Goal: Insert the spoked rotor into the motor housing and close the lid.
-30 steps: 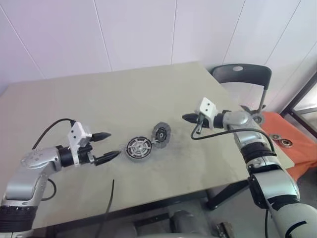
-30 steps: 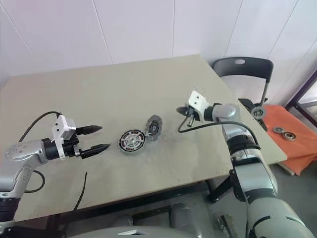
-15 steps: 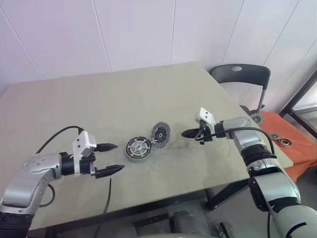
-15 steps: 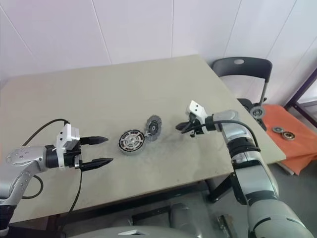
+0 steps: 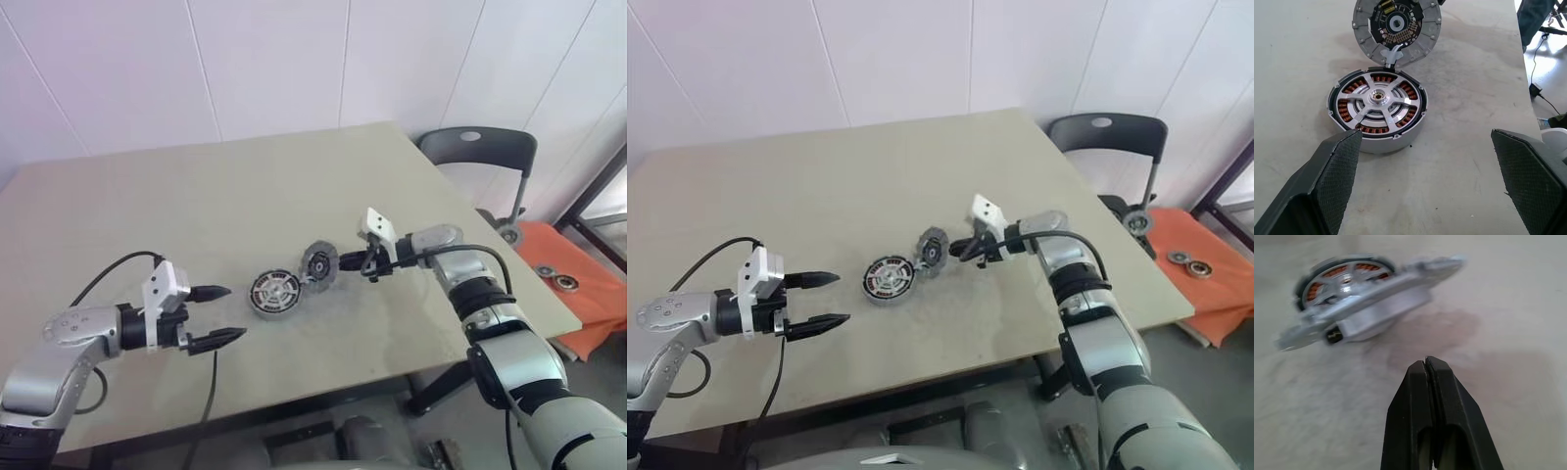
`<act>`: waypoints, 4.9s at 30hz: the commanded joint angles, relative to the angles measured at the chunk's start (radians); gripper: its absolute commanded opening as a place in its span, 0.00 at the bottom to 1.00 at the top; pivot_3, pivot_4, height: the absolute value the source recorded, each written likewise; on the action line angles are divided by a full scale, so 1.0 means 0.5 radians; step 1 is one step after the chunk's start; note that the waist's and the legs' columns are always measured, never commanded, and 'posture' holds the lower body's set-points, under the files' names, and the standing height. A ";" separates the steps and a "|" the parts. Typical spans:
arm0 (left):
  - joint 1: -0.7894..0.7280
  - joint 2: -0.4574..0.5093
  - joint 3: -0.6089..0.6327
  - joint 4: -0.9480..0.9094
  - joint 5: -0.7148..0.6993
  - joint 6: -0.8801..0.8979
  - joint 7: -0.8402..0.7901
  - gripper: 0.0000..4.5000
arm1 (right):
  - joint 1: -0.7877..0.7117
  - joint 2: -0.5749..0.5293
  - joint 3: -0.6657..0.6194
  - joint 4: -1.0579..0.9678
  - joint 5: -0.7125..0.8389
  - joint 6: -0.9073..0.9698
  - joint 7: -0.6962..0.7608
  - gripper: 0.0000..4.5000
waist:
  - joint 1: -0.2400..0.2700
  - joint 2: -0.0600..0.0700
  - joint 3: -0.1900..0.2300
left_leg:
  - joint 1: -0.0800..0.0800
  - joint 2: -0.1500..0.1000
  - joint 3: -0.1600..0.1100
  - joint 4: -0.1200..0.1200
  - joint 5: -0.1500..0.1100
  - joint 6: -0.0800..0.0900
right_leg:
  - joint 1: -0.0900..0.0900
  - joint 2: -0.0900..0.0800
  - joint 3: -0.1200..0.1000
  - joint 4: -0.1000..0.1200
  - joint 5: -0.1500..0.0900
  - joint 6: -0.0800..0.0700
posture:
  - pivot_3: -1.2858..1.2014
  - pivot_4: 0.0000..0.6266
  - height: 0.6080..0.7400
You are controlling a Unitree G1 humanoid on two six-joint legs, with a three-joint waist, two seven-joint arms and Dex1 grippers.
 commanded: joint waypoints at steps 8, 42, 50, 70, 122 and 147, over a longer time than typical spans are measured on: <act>-0.006 0.005 0.073 -0.023 -0.026 -0.026 0.036 1.00 | -0.177 -0.113 0.104 -0.080 -0.037 0.009 0.269 0.01 | 0.004 0.000 0.000 | 0.000 0.000 0.000 0.003 0.000 0.000 | 0.001 0.000 0.000 0.000 0.000 0.000 | 0.52 0.00 1.00; -0.001 -0.022 0.070 -0.042 -0.036 -0.016 0.093 1.00 | -0.354 0.220 0.156 -0.166 0.042 0.421 0.387 0.01 | -0.003 0.000 0.000 | 0.000 0.000 -0.001 0.003 0.000 0.000 | 0.001 0.000 -0.001 0.002 0.000 0.000 | 0.52 0.00 1.00; 0.008 -0.031 0.075 -0.049 -0.038 -0.014 0.111 1.00 | -0.440 0.388 0.134 0.092 0.023 0.400 0.255 0.01 | -0.005 0.000 0.000 | 0.000 0.000 -0.001 0.003 0.000 0.000 | 0.001 0.000 -0.002 0.002 0.000 0.000 | 0.52 0.00 1.00; 0.024 -0.008 0.113 -0.001 -0.020 -0.042 0.120 1.00 | -0.500 0.634 0.127 0.542 -0.088 0.284 0.006 0.01 | -0.010 -0.001 -0.001 | 0.000 0.000 -0.002 0.003 0.000 0.000 | 0.000 0.000 -0.002 0.003 0.000 0.000 | 0.52 0.00 1.00; -0.016 -0.041 0.119 0.045 -0.008 -0.050 0.140 1.00 | -0.108 0.459 0.008 -0.449 0.127 0.319 -0.057 0.01 | -0.003 0.000 -0.003 | -0.001 0.000 -0.004 0.001 0.000 0.000 | -0.001 0.000 -0.004 0.002 0.000 0.001 | 0.52 0.00 1.00; -0.108 0.008 0.091 0.081 -0.011 -0.013 0.059 1.00 | 0.423 0.475 0.152 -1.134 0.120 0.426 -0.801 0.42 | 0.003 -0.001 -0.003 | -0.002 0.000 -0.003 -0.001 0.000 0.000 | -0.002 0.000 -0.003 0.000 -0.004 0.006 | 0.52 0.00 1.00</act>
